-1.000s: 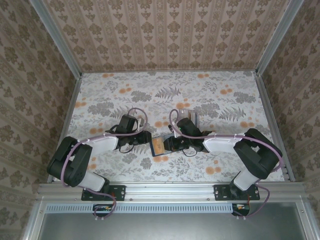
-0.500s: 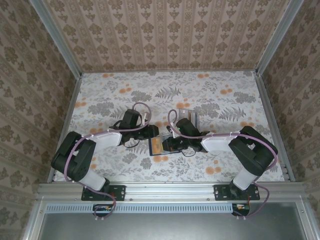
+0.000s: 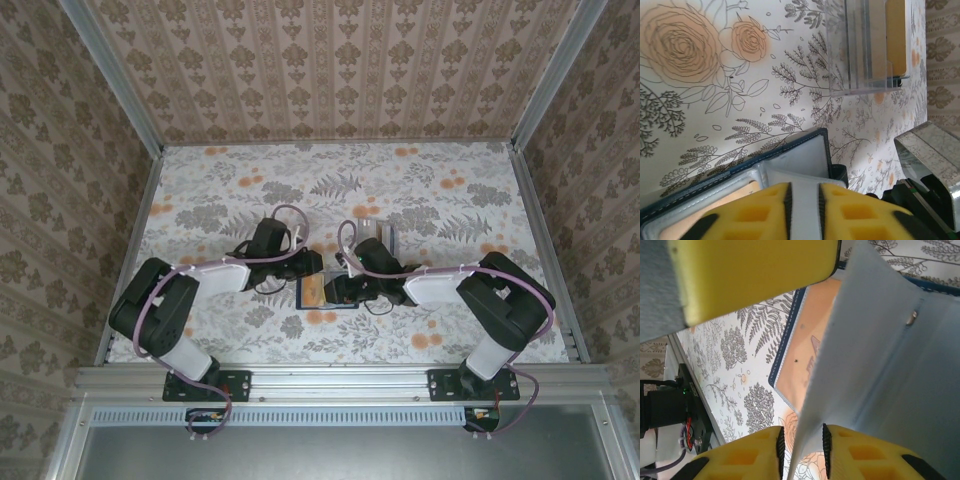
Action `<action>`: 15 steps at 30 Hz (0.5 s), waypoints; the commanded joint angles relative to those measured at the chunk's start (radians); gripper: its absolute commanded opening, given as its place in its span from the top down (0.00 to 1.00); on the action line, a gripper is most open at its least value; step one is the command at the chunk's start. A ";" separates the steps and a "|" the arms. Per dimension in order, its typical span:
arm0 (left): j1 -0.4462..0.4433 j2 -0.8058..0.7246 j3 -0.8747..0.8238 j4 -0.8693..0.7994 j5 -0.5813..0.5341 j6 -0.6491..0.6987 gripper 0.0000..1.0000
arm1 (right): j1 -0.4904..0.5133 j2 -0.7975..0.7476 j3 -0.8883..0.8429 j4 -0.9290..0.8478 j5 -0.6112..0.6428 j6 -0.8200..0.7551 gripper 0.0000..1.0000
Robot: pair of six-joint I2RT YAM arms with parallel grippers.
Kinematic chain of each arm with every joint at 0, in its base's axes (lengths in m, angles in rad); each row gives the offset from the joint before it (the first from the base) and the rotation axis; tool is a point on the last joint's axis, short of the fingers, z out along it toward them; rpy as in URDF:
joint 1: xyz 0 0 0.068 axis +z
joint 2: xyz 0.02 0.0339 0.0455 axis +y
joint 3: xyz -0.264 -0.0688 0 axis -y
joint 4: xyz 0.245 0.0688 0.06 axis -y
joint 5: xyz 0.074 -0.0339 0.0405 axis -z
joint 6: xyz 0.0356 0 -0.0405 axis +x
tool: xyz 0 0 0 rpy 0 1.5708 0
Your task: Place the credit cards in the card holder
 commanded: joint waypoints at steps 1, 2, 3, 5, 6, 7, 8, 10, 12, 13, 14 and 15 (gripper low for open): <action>-0.005 0.014 -0.004 0.037 0.010 0.000 0.82 | -0.018 -0.026 -0.029 0.029 -0.002 0.015 0.69; -0.007 0.014 -0.004 0.039 0.006 0.007 0.82 | -0.019 -0.031 -0.033 0.035 -0.003 0.017 0.68; -0.008 0.014 -0.002 0.032 0.003 0.019 0.83 | -0.020 -0.033 -0.037 0.035 -0.001 0.018 0.67; -0.009 0.014 0.005 0.009 0.000 0.041 0.84 | -0.023 -0.040 -0.044 0.031 0.010 0.021 0.62; -0.009 0.014 0.006 0.003 -0.004 0.047 0.85 | -0.027 -0.049 -0.048 0.022 0.021 0.029 0.58; -0.008 0.014 0.005 0.000 -0.007 0.047 0.85 | -0.031 -0.063 -0.053 0.008 0.039 0.036 0.57; -0.008 0.012 0.003 0.000 -0.012 0.049 0.85 | -0.035 -0.083 -0.056 -0.024 0.069 0.041 0.56; -0.008 0.012 0.003 -0.005 -0.011 0.056 0.85 | -0.041 -0.120 -0.058 -0.094 0.121 0.029 0.56; -0.007 0.011 0.006 -0.024 -0.017 0.070 0.85 | -0.052 -0.153 -0.069 -0.125 0.141 0.013 0.56; -0.005 0.009 0.006 -0.032 -0.021 0.071 0.85 | -0.057 -0.163 -0.073 -0.134 0.143 0.012 0.56; -0.005 0.007 0.007 -0.034 -0.023 0.073 0.85 | -0.060 -0.173 -0.074 -0.143 0.144 0.012 0.57; -0.005 0.008 0.006 -0.033 -0.023 0.076 0.85 | -0.062 -0.181 -0.076 -0.150 0.143 0.010 0.59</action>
